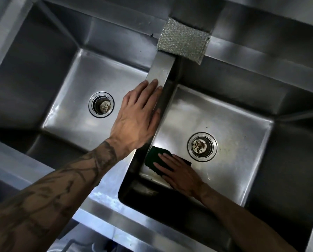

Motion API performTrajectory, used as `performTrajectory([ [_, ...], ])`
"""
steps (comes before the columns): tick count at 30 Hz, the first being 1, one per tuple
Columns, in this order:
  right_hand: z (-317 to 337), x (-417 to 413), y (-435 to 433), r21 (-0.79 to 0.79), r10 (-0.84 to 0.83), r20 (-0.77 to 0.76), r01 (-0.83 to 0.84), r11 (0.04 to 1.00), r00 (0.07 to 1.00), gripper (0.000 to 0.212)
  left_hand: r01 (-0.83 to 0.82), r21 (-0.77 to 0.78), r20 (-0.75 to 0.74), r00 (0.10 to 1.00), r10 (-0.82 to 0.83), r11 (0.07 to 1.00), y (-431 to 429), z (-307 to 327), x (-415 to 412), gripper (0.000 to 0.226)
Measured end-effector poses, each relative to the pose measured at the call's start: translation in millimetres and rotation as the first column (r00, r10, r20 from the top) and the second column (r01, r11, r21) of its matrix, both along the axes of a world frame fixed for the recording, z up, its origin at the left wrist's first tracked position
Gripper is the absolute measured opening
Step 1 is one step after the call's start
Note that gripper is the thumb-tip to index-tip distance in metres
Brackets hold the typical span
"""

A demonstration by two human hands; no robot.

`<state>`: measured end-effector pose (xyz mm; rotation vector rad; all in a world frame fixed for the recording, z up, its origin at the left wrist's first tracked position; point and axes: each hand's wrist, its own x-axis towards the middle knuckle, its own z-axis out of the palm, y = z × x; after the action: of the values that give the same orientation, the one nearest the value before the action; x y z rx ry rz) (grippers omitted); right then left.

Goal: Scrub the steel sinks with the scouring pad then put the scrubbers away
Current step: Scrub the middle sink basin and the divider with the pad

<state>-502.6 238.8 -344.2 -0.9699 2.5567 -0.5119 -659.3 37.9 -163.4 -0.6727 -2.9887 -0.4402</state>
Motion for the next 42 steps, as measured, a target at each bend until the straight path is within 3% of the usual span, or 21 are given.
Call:
performTrajectory([
  [7, 3.3, -19.4, -23.2, 0.076, 0.043, -0.052, -0.039, 0.996, 0.998, 0.057, -0.006, 0.003, 0.014, 1.0, 0.006, 1.0, -0.4, 1.2, -0.4, 0.057],
  [13, 6.0, 3.3, 56.9, 0.107, 0.094, -0.008, -0.093, 0.99, 0.996, 0.069, 0.0, -0.017, 0.016, 1.0, 0.0, 1.0, -1.5, 0.1, -0.8, 0.059],
  [16, 8.6, 18.1, 88.6, 0.131, 0.104, 0.015, -0.105, 0.986, 0.994, 0.064, -0.001, -0.012, -0.002, 1.0, 0.001, 1.0, -0.2, -1.1, -0.4, 0.059],
  [21, 2.9, 12.6, 38.0, 0.083, 0.024, -0.009, -0.023, 0.996, 1.0, 0.05, -0.007, -0.002, 0.005, 1.0, 0.007, 1.0, 2.1, 0.2, -0.4, 0.058],
  [25, 4.8, -2.7, -28.8, 0.078, 0.057, -0.004, -0.057, 0.995, 0.998, 0.051, -0.002, -0.028, 0.01, 1.0, 0.002, 1.0, 1.5, 2.0, -1.1, 0.059],
  [31, 0.0, 20.9, 13.7, 0.084, 0.095, -0.005, -0.094, 0.992, 0.996, 0.052, 0.014, -0.045, -0.004, 1.0, -0.015, 0.999, -0.1, 1.3, -2.0, 0.059],
  [36, 9.9, 55.1, 82.1, 0.16, 0.0, 0.005, -0.001, 0.987, 1.0, 0.054, 0.021, -0.035, -0.018, 1.0, -0.022, 0.999, -2.3, 0.0, -2.0, 0.057],
  [42, 19.7, 79.4, 110.9, 0.29, -0.26, -0.013, 0.253, 0.923, 0.965, 0.058, 0.047, -0.038, 0.013, 0.999, -0.047, 0.998, -2.9, 0.0, -1.8, 0.06],
])
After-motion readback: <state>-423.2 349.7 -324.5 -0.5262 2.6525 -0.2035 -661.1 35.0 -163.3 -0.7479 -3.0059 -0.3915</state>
